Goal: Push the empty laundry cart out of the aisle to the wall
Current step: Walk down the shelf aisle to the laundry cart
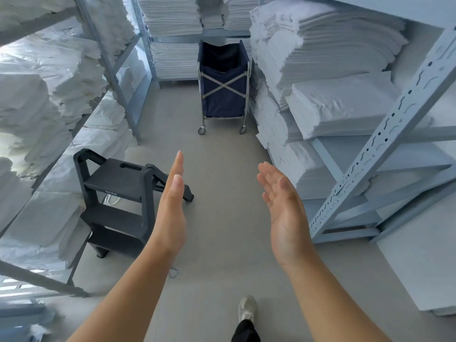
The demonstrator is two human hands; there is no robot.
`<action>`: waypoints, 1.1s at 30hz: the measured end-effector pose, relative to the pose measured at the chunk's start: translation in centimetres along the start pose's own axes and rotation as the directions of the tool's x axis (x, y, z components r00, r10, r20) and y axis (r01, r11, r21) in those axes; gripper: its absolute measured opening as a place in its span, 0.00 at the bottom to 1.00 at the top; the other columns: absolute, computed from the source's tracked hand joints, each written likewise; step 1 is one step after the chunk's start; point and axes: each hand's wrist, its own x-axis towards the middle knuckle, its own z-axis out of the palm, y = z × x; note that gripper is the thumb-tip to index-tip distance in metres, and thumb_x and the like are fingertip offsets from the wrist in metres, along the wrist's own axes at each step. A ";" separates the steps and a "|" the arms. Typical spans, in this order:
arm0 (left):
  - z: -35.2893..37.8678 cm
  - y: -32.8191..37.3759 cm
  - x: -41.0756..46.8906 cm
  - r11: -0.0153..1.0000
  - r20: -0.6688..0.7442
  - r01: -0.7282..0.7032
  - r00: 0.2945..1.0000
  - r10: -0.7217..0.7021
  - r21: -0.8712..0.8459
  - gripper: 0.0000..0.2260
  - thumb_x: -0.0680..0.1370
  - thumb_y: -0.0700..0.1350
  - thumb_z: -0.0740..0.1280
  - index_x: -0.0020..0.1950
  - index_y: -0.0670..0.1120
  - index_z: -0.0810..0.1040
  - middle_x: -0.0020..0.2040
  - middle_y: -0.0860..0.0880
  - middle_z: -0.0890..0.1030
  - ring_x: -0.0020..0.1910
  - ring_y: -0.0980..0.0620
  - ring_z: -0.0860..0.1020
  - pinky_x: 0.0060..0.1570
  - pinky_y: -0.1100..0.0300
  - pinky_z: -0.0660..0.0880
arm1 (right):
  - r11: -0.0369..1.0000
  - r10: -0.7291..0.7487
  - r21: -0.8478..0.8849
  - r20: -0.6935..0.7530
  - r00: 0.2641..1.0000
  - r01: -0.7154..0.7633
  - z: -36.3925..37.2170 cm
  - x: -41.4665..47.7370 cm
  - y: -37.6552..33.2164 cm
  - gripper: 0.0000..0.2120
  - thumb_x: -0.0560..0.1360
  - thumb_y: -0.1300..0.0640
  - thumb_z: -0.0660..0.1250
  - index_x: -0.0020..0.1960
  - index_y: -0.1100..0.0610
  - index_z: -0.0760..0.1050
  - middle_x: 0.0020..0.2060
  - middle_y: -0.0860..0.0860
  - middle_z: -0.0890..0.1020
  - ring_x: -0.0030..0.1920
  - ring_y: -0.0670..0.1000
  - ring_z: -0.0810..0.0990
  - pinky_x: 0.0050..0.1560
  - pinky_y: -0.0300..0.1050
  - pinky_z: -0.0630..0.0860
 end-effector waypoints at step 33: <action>-3.2 -11.1 43.5 0.998 -0.115 0.027 0.993 -0.034 -0.059 0.25 0.76 0.66 0.53 0.73 0.66 0.63 0.77 0.67 0.62 0.78 0.65 0.58 0.79 0.50 0.50 | 0.995 0.097 0.003 0.025 0.995 -0.097 5.4 45.1 9.1 0.32 0.69 0.28 0.59 0.68 0.42 0.74 0.67 0.35 0.78 0.70 0.38 0.72 0.76 0.47 0.61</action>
